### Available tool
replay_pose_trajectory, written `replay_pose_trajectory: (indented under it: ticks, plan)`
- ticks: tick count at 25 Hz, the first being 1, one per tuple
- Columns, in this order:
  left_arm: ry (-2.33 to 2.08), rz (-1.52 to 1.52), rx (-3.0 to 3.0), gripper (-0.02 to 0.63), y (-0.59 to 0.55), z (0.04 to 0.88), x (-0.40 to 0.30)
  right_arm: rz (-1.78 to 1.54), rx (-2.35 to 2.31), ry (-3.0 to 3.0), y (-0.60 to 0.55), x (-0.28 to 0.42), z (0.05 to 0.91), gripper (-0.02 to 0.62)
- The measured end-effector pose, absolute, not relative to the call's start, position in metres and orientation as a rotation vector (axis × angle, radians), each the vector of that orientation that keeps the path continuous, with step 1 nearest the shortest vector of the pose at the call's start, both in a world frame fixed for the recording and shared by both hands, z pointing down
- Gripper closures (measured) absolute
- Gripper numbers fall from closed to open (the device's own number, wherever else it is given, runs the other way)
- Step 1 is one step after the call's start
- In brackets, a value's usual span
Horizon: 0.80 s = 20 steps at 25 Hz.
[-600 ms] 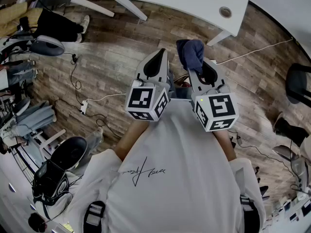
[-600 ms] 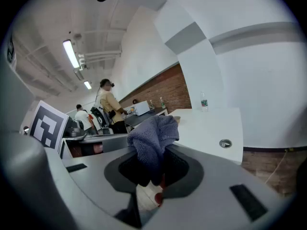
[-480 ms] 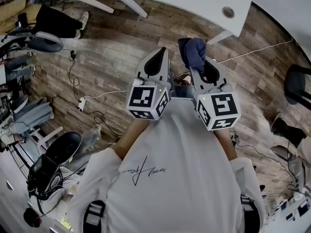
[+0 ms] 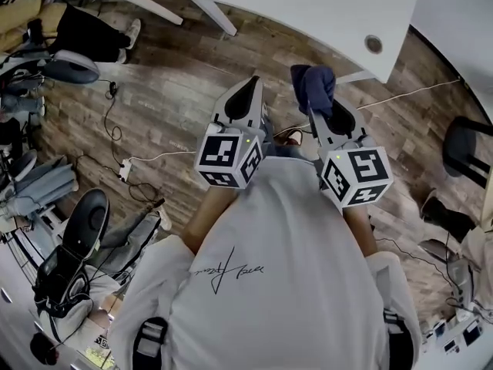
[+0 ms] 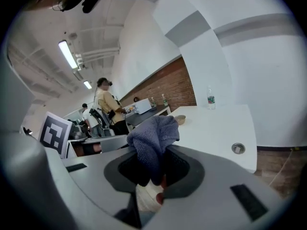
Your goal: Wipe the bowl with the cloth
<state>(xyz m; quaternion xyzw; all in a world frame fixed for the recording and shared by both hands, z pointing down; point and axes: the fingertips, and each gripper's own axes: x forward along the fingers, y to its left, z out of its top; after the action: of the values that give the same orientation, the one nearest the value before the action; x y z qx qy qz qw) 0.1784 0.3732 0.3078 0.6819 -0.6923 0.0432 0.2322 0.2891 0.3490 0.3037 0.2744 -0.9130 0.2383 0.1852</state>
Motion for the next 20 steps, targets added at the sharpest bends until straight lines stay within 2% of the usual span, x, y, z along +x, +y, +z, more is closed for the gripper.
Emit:
replay_pose_trajectory:
  ticks: [11,20]
  plan:
    - [-1.963,0.018,1.887,0.611,0.345,0.29,0.083,0.584,0.836,-2.547,0.307,0.217,0.291,0.514]
    - [-1.93,-0.01,1.896,0.611,0.338,0.295,0.042,0.558,0.859,-2.541,0.291,0.181,0.291,0.514]
